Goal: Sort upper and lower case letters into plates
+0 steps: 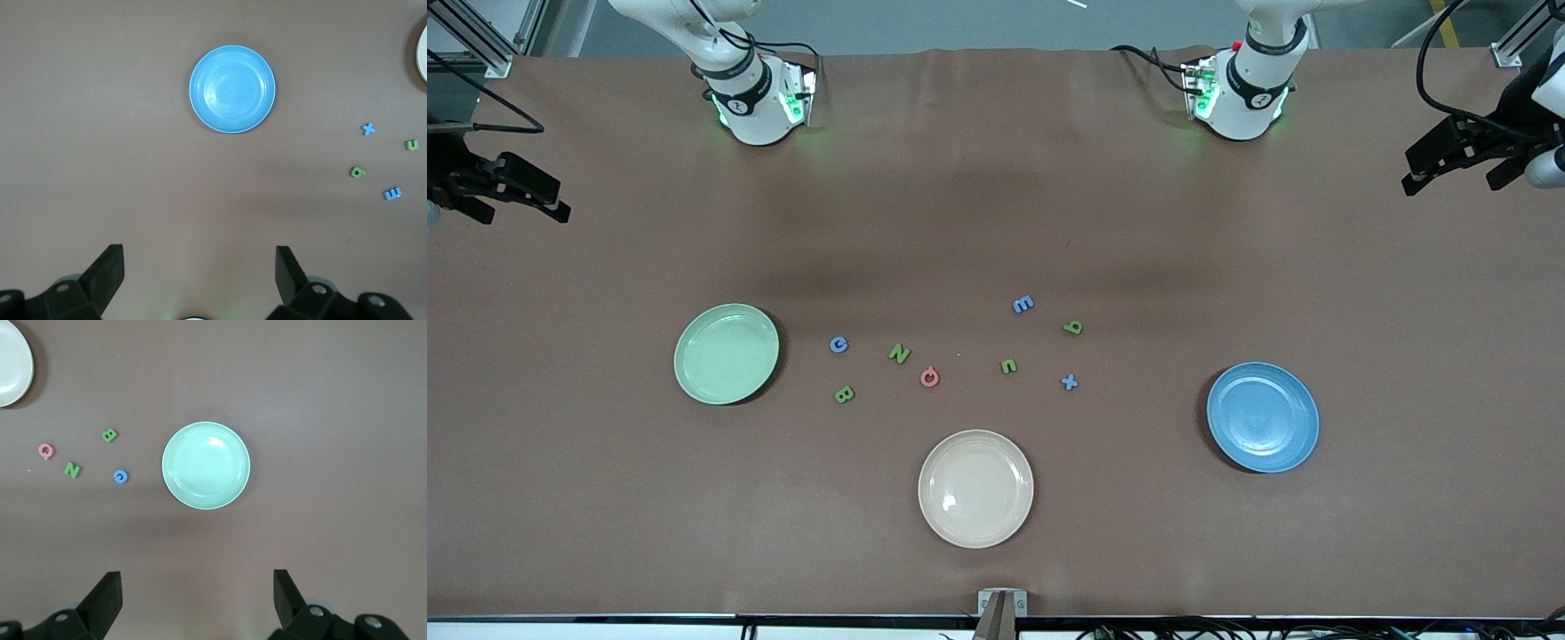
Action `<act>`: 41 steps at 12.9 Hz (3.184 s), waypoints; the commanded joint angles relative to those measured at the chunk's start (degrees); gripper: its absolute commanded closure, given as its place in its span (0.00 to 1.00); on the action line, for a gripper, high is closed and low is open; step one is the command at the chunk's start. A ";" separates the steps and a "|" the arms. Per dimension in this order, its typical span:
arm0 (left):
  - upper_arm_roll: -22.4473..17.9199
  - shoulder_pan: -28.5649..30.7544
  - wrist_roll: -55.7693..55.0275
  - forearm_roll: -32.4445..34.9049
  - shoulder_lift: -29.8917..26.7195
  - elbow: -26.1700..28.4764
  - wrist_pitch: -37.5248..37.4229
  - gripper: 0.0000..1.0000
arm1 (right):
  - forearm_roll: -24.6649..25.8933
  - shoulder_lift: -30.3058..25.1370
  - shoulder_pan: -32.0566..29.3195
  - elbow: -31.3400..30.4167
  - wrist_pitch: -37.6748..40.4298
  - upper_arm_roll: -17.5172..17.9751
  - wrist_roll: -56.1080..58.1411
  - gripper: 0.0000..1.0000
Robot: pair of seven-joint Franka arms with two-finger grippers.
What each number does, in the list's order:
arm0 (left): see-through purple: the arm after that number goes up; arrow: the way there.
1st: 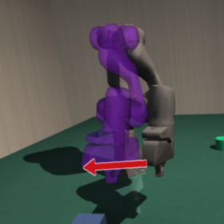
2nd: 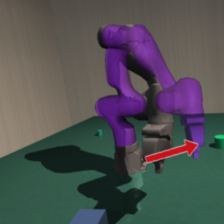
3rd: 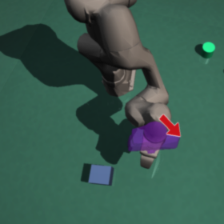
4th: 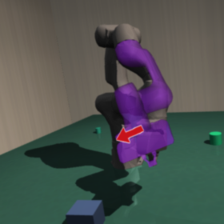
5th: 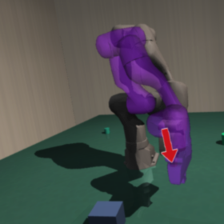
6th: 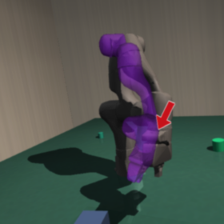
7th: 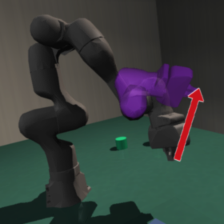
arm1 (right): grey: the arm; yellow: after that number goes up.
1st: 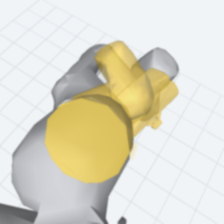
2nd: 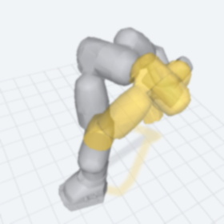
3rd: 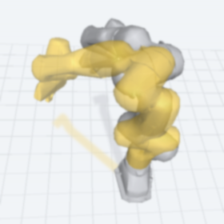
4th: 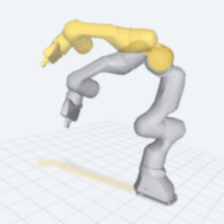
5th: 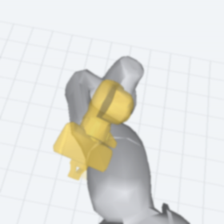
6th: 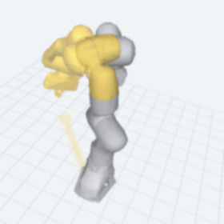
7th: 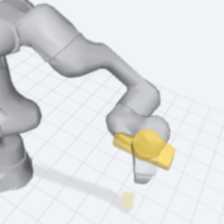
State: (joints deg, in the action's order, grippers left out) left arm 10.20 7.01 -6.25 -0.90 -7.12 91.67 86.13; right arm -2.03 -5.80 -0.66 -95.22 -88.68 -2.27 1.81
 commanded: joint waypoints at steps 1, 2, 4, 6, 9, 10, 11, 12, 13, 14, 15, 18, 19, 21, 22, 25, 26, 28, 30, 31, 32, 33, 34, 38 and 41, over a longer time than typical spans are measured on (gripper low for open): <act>0.35 0.37 1.42 0.37 -0.36 0.26 0.18 0.00 | -0.17 -2.02 -1.62 -2.16 -0.27 0.51 1.09 0.00; 0.35 0.38 1.25 0.37 -0.27 0.09 0.18 0.00 | -0.17 -2.02 -1.80 -2.34 -0.26 0.51 1.18 0.00; 0.26 0.46 1.42 0.46 0.87 0.08 0.18 0.00 | -0.17 -2.02 -1.98 -2.43 0.09 0.78 1.18 0.00; 0.26 0.55 2.03 0.81 2.36 -1.49 -0.08 0.00 | -0.08 -2.02 -2.33 -2.43 0.35 0.86 1.18 0.00; 0.44 0.29 1.87 0.29 3.86 0.16 -1.67 0.00 | 0.88 -2.02 -2.33 -2.34 0.18 0.86 1.18 0.00; 0.79 0.03 1.77 0.20 4.21 2.00 -0.19 0.00 | 1.41 -2.02 -2.33 -2.34 0.09 0.95 1.18 0.00; 0.96 -0.24 0.90 -0.15 4.48 4.63 3.57 0.00 | 1.59 -2.02 -2.33 -2.34 0.09 0.95 1.18 0.00; 1.23 -0.76 -0.15 -1.03 5.61 7.18 7.09 0.00 | 1.68 -2.02 -2.33 -2.34 0.09 0.95 1.18 0.00; 2.27 -1.64 -2.25 -1.30 6.93 9.99 11.56 0.00 | 1.85 -2.02 -2.33 -2.34 0.00 0.95 1.18 0.00; 3.68 -2.34 -6.53 -1.21 8.33 12.36 16.22 0.00 | 1.85 -2.02 -2.33 -2.34 -0.09 0.95 1.09 0.00; 5.00 -2.61 -13.45 -0.78 11.22 13.61 20.09 0.00 | 1.77 -2.11 -2.24 -2.34 0.17 1.04 0.39 0.00; 7.56 -5.93 -32.17 -0.42 23.25 13.71 28.53 0.00 | 1.15 -2.02 -2.24 -2.25 0.35 0.95 0.12 0.00; 7.47 -8.04 -39.29 -0.42 26.33 13.62 31.44 0.00 | 1.15 -1.85 -2.24 -1.99 0.53 0.95 0.12 0.00; 7.38 -12.69 -50.72 0.97 31.17 13.79 37.06 0.00 | 1.15 -1.67 -2.24 -1.03 1.57 0.86 0.12 0.00; 7.47 -14.11 -56.44 2.12 33.37 13.79 39.96 0.00 | 1.24 -1.32 -2.24 -0.07 1.93 0.86 0.38 0.00; 7.38 -20.35 -70.34 4.23 38.13 14.06 46.57 0.03 | 1.15 1.22 -2.60 1.52 1.76 0.51 0.30 0.00; 7.38 -21.50 -75.69 5.28 39.27 14.06 48.41 0.07 | 1.24 2.27 -2.51 1.87 1.50 0.51 0.47 0.00; 7.38 -22.99 -85.11 5.64 40.33 15.28 52.18 0.14 | 1.15 7.43 -2.60 2.40 -0.95 0.51 0.65 0.00; 7.38 -24.66 -90.22 5.64 41.21 17.39 57.46 0.24 | 1.93 13.59 -2.60 3.10 -3.15 0.51 0.91 0.00; 7.38 -25.80 -92.86 5.64 42.00 17.49 58.27 0.30 | 1.85 15.97 -2.60 4.07 -4.56 0.51 1.00 0.00; 7.30 -26.51 -94.71 5.64 42.44 17.49 58.54 0.31 | 0.98 16.78 -2.07 3.47 -5.61 0.51 0.22 0.00; 7.29 -26.69 -94.91 5.64 42.88 17.57 58.63 0.32 | 0.89 17.13 -1.37 2.15 -7.28 0.77 -0.83 0.00; 7.29 -26.87 -95.08 5.99 43.41 17.57 58.63 0.33 | 0.80 17.57 0.46 0.92 -10.43 0.86 -4.85 0.00; 7.03 -27.14 -96.05 6.43 43.41 17.75 58.27 0.34 | 0.80 25.55 7.85 0.30 -20.80 0.86 -23.12 0.00; 6.86 -26.96 -96.23 8.02 43.85 17.66 58.01 0.40 | 0.63 31.88 12.94 0.30 -29.33 0.95 -34.47 0.00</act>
State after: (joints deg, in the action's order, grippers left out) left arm 17.31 -19.96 -101.04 5.47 36.83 108.93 143.84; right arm -1.17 22.52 9.80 -95.48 -114.39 -1.10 -26.61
